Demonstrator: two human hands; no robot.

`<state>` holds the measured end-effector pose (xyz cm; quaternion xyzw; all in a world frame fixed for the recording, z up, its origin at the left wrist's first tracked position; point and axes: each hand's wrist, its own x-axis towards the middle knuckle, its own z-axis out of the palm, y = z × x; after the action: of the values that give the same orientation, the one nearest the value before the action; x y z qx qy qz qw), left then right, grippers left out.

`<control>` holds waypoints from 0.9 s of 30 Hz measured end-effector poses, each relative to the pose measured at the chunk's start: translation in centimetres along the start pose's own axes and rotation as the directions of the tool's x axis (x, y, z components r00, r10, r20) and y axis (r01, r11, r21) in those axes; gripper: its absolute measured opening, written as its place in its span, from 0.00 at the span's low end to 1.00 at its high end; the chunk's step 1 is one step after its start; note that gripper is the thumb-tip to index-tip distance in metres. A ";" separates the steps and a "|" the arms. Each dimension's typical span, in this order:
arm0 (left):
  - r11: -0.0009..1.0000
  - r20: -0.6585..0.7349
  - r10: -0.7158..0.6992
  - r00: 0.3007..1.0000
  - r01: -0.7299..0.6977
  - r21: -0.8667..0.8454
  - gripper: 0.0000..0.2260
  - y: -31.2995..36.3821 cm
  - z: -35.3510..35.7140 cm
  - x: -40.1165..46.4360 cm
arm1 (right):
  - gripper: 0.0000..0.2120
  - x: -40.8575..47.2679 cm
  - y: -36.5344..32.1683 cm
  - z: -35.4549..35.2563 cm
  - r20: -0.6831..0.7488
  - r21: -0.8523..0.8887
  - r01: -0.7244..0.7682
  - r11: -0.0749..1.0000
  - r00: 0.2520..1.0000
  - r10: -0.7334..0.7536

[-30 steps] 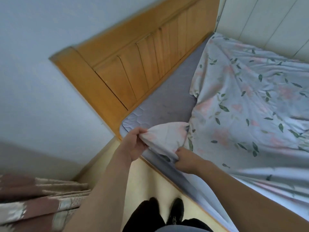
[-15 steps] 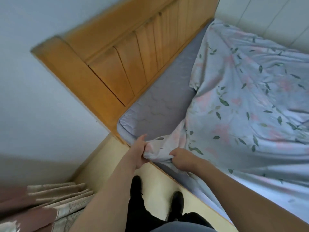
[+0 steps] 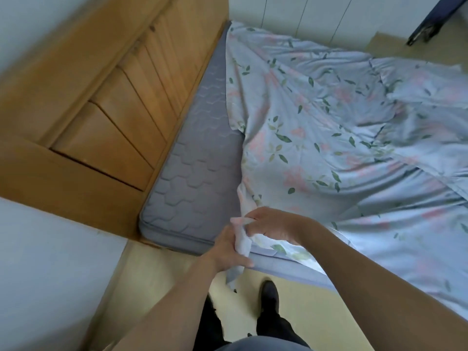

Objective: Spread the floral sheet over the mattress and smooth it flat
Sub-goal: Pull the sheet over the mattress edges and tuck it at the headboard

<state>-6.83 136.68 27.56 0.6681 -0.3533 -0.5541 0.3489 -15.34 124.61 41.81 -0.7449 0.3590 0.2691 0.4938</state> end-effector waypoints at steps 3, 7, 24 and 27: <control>0.958 0.050 -0.238 0.970 0.226 0.176 0.18 -0.3 -0.8 0.1 | 0.12 -0.3 -1.0 -0.6 -0.078 -0.022 0.032 0.999 0.996 -0.034; 0.967 -0.338 -0.221 0.915 0.251 0.047 0.05 -2.1 -4.6 -1.3 | 0.09 -0.4 -1.9 -1.0 -0.123 -0.016 -0.028 0.999 0.992 0.025; 0.891 -0.840 -0.006 0.542 0.385 0.242 0.10 -3.9 -21.5 -8.5 | 0.12 4.7 -9.8 3.3 0.104 -0.309 -0.033 0.951 0.992 0.068; 0.990 -0.860 -0.141 0.491 0.069 -0.123 0.08 -1.9 -21.3 -8.9 | 0.12 4.9 -10.6 3.6 0.112 -0.207 -0.046 0.977 0.991 0.070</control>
<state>13.11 146.86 33.39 0.8628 -0.0693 -0.1772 0.4684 -4.09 129.40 42.56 -0.7637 0.3212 0.3624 0.4270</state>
